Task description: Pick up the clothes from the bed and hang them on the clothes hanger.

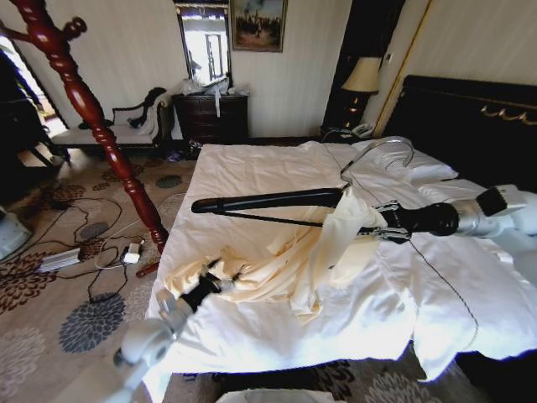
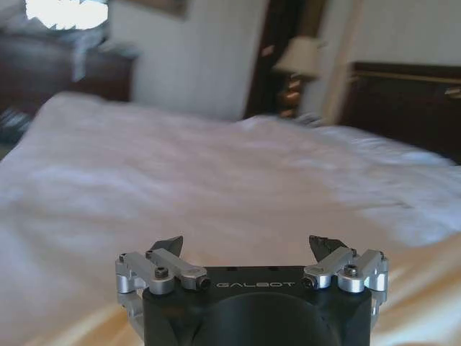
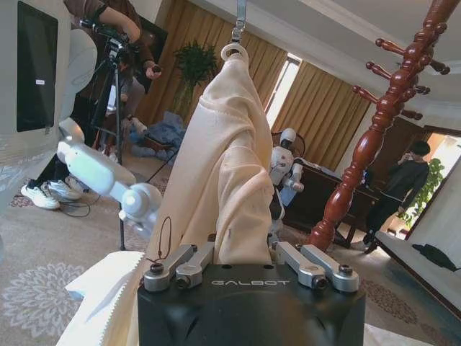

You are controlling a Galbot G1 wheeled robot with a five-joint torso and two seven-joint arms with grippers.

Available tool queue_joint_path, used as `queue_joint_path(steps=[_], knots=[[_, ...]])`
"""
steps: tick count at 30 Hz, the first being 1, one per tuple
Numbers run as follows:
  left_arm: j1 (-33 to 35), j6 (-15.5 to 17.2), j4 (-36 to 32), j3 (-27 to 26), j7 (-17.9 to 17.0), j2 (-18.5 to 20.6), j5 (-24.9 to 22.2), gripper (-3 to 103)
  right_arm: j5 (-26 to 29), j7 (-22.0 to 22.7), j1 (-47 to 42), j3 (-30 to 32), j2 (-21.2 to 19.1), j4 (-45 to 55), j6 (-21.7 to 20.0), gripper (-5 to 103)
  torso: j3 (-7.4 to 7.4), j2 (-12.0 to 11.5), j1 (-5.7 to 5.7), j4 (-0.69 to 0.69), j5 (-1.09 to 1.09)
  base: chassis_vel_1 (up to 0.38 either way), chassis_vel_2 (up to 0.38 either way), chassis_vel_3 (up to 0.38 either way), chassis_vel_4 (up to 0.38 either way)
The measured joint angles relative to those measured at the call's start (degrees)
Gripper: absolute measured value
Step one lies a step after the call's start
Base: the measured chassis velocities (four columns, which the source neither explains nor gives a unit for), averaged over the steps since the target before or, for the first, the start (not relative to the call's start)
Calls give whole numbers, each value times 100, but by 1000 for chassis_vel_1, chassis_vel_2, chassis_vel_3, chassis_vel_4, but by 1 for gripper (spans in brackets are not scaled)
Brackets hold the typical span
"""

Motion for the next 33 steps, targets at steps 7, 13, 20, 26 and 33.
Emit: queue_joint_path(steps=[7,13,20,26,33], knots=[[-691,291,634,542,-47,-754,-12,99,49,6,15,-69,-42,-2,1,20,0,0,0,0,0,0,0,0,0],[-1110,-60,802,857,768,-721,194,100,203,186,-24,-123,-89,21,59,20,0,0,0,0,1,0,0,0,0],[-1608,-612,926,1308,2140,-720,-484,100,456,479,-48,-190,-104,51,94,20,0,0,0,0,1,0,0,0,0],[-1912,-838,938,1527,2738,-802,-886,100,472,509,-50,-204,-76,11,96,20,0,0,0,0,1,0,0,0,0],[-2096,-903,1061,1726,3024,-730,-782,100,459,509,-62,-176,-42,21,96,20,0,0,0,1,1,0,0,0,0]])
